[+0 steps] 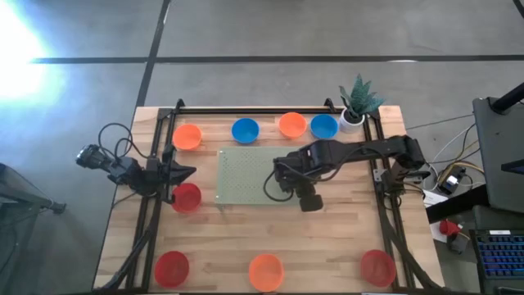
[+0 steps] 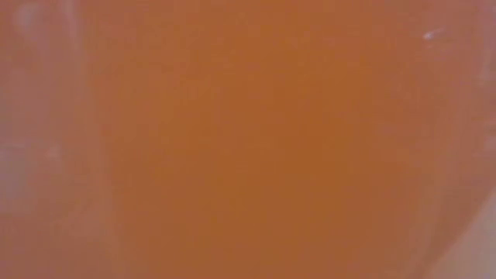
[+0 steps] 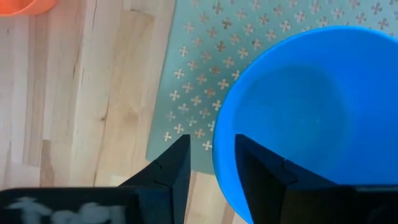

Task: Pick & Place Mini bowls
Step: Put the top red bowl on the shelf

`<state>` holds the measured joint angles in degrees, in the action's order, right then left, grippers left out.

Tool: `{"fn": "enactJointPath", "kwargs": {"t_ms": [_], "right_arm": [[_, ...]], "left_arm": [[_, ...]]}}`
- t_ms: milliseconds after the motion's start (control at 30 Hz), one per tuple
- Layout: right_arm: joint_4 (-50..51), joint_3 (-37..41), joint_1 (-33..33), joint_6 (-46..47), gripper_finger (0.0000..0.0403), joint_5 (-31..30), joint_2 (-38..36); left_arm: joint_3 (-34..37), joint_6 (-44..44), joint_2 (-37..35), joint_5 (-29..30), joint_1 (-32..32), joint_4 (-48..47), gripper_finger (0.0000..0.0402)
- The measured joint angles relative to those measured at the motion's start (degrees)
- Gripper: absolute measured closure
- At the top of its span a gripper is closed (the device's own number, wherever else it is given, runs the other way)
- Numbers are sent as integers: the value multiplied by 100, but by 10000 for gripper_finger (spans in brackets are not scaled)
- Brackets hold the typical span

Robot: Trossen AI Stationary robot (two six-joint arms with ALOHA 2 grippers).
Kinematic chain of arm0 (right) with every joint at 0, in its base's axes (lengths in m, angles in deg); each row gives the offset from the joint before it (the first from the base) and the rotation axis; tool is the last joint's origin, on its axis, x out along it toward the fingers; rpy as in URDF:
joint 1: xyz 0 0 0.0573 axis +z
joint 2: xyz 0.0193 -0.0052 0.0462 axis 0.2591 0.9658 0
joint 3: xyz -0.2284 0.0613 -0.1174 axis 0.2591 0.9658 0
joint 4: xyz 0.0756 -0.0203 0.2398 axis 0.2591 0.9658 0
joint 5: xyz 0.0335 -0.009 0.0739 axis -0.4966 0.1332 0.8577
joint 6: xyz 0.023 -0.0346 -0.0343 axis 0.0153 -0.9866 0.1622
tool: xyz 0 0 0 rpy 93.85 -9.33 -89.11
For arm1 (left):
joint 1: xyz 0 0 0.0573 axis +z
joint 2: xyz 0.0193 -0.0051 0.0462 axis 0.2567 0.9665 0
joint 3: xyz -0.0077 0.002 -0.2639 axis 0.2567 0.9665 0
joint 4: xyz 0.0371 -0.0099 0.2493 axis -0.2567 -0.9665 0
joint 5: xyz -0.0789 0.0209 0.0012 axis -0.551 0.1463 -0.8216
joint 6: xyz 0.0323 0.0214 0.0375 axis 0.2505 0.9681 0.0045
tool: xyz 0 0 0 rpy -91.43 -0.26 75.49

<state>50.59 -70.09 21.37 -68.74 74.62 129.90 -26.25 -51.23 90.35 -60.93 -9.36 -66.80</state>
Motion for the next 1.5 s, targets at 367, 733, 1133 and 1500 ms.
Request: {"fn": "enactJointPath", "kwargs": {"t_ms": [367, 733, 1133, 1500], "right_arm": [[-5, -511, 0, 307, 305, -2, -259], [-31, -564, 0, 307, 320, -9, -641], [-446, -564, -2, 432, 322, -15, -1262], [-961, -564, -2, 223, 330, -14, -1768]], "left_arm": [[0, 10, 2, -20, 1, 61, 402], [-884, -121, 155, 699, 1, -1265, 402], [-2564, -2299, 1524, 1199, -2, -4282, 402], [-3646, -4975, 2977, 722, 1, -6736, 402]]}}
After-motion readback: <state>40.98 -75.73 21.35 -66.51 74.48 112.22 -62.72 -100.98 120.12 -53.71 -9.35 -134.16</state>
